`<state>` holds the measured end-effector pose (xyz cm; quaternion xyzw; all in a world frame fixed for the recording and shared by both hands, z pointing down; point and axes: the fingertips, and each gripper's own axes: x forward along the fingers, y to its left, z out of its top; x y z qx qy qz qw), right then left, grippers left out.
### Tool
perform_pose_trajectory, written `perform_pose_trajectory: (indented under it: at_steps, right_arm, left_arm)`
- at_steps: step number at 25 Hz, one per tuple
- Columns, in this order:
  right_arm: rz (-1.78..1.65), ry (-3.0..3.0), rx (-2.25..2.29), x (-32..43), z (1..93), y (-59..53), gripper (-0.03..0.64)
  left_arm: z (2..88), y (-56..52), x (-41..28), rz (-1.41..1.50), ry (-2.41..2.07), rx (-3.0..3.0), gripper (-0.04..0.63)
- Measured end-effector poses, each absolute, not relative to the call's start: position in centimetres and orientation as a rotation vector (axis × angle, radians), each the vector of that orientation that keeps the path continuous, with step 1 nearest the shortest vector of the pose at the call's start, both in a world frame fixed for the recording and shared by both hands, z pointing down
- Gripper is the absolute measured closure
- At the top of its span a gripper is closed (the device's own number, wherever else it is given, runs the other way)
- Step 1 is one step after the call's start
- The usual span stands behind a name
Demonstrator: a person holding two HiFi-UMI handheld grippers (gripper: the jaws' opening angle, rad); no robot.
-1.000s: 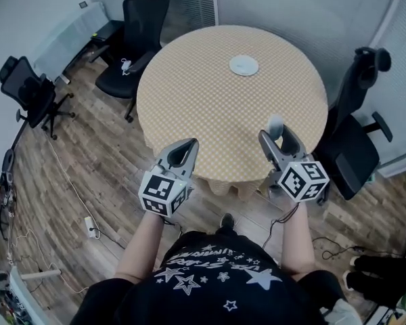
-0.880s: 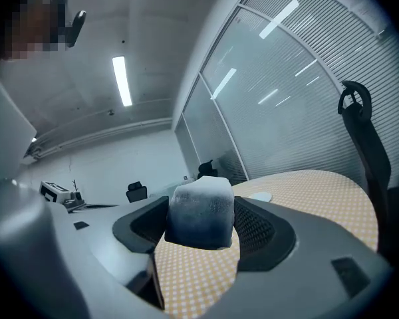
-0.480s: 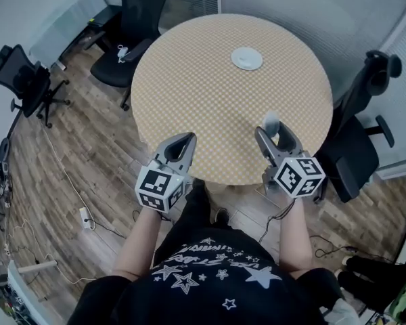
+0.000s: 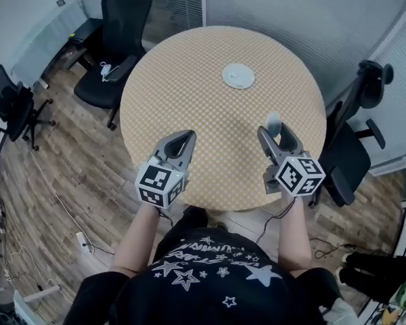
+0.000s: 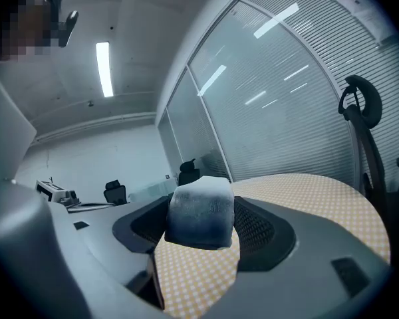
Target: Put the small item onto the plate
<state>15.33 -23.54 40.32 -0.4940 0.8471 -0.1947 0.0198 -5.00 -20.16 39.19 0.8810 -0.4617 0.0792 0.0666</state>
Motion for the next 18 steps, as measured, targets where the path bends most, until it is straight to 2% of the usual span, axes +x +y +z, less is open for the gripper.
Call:
perform_pose_trajectory:
  at_steps: [18]
  right_arm:
    - [-0.664, 2.566, -1.772, 12.5, 43.1, -38.5, 0.299]
  left_arm:
    - [39.1, -36.9, -8.5, 0.208, -1.288, 2.707, 0.586]
